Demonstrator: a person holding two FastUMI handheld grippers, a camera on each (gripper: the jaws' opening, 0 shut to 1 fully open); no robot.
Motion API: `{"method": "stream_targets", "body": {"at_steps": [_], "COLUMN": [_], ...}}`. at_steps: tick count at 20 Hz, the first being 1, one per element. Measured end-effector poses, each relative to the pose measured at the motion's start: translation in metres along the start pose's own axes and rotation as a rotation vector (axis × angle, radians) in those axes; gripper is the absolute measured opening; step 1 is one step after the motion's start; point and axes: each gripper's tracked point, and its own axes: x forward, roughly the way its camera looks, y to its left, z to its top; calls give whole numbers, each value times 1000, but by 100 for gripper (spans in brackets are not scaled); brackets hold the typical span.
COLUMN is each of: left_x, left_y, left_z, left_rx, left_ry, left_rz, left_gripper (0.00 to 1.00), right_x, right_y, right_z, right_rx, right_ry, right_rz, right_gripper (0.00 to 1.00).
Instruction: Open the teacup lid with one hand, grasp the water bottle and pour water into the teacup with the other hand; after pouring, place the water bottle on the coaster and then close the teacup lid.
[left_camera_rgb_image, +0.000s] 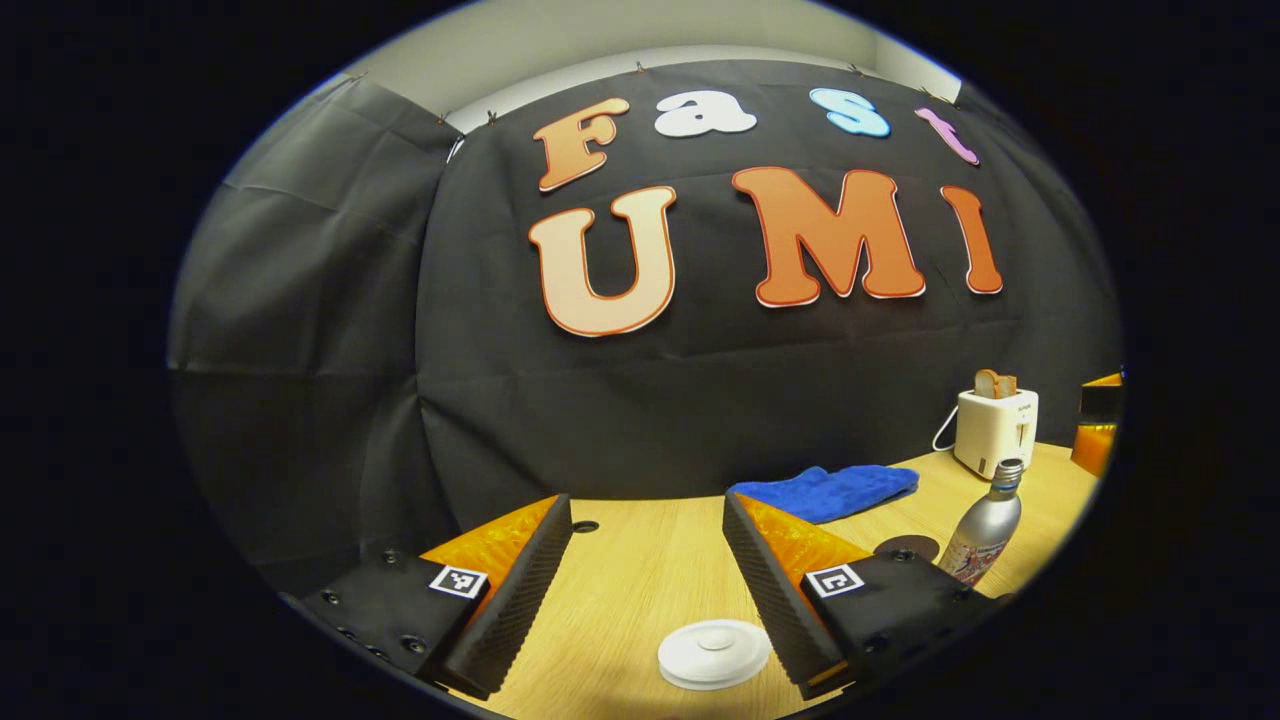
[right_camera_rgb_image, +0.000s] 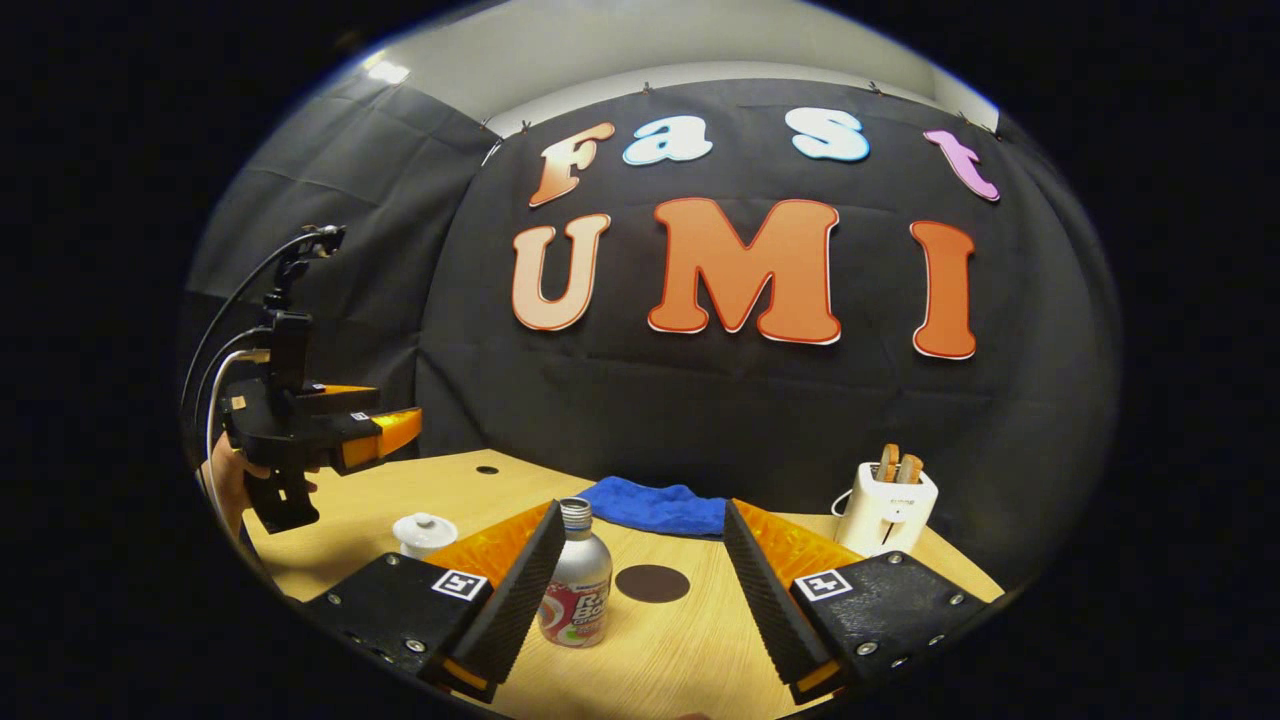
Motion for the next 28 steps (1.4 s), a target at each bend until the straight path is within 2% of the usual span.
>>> {"method": "stream_targets", "body": {"at_steps": [13,14,15,16,18,19,20,24,25,27,28], "left_x": [2,0,0,-1,0,0,-1,3,3,5,7], "left_y": [-23,-24,-27,-29,-35,-37,-40,-45,-47,-49,-51], "left_z": [-82,-87,-92,-96,-105,-110,-115,-130,-132,-138,-141], "left_rx": [-8,-11,-12,-10,-1,3,8,18,13,11,11], "left_ry": [227,237,249,262,283,295,306,343,347,361,367], "left_rz": [-98,-105,-112,-118,-138,-146,-154,-166,-172,-179,-179], "left_gripper": [100,96,96,100,100,96,100,100,94,95,89], "right_x": [17,19,21,23,28,31,33,44,46,48,48], "right_y": [38,39,41,41,44,45,46,45,44,42,44], "right_z": [-55,-59,-64,-69,-78,-82,-85,-97,-101,-108,-111], "right_rx": [-2,-3,-3,-3,-4,-2,1,16,19,27,35], "right_ry": [124,135,146,159,184,192,200,233,242,261,269], "right_rz": [106,107,108,109,115,119,121,116,114,114,118], "right_gripper": [96,96,96,96,96,96,96,96,96,96,96]}}
